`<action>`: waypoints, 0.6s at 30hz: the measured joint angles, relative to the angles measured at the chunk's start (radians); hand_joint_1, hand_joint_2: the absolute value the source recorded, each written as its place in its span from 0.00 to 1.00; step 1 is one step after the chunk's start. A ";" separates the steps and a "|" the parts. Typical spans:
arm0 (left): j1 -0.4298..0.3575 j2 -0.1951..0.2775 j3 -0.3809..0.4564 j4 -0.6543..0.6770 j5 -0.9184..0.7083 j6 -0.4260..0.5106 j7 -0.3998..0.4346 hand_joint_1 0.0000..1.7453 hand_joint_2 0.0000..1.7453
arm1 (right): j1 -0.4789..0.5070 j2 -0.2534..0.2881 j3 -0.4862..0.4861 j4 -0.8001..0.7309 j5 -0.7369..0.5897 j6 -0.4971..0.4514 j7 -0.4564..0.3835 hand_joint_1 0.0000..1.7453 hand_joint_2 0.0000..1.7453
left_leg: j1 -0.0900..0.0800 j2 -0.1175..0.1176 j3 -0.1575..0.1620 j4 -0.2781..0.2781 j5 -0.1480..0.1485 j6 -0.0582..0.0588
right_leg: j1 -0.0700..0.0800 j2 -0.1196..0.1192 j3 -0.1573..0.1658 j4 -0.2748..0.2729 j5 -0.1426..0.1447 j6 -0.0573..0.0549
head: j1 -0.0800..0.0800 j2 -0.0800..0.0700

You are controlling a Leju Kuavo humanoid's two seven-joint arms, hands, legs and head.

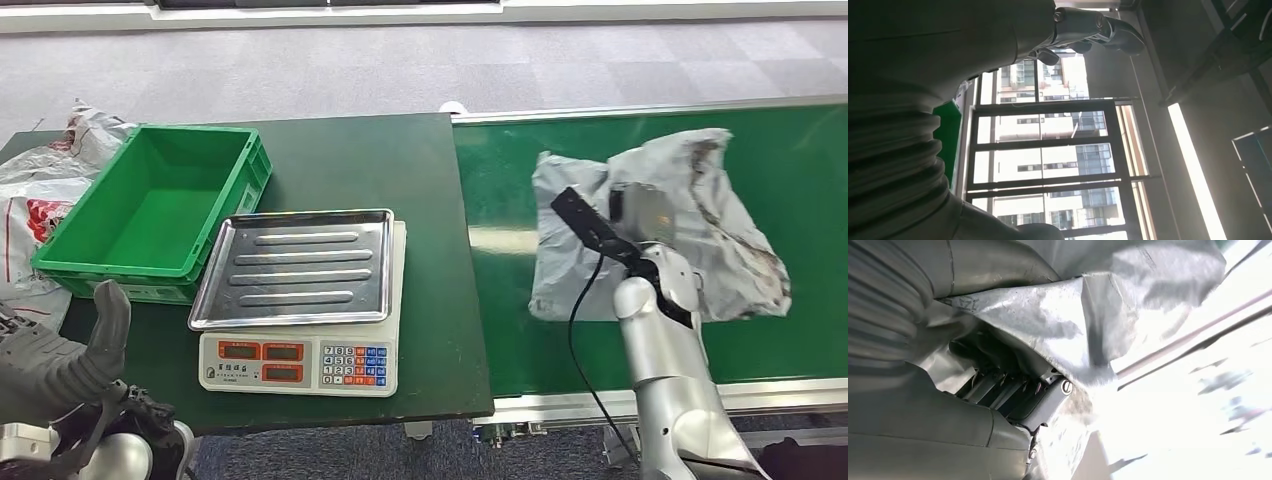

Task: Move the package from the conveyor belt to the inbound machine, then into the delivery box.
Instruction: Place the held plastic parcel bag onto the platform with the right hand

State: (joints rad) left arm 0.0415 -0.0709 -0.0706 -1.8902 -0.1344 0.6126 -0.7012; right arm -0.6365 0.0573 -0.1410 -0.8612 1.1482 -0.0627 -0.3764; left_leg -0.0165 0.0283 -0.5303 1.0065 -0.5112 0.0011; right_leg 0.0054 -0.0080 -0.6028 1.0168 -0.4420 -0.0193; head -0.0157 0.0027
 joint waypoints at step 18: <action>-0.058 -0.027 0.001 0.062 -0.008 -0.055 0.000 0.00 1.00 | -0.053 0.141 0.386 0.100 -0.123 0.262 -0.290 1.00 1.00 | 0.002 -0.009 0.003 0.000 0.003 -0.004 | 0.003 -0.007 -0.001 0.000 0.000 -0.003 | 0.000 0.000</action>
State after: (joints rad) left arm -0.0160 -0.0984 -0.0695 -1.8284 -0.1423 0.5575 -0.7012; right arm -0.6896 0.1987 0.2446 -0.7610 1.0254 0.1993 -0.6665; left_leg -0.0141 0.0192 -0.5277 1.0069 -0.5080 -0.0027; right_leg 0.0080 -0.0145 -0.6040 1.0171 -0.4415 -0.0227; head -0.0158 0.0027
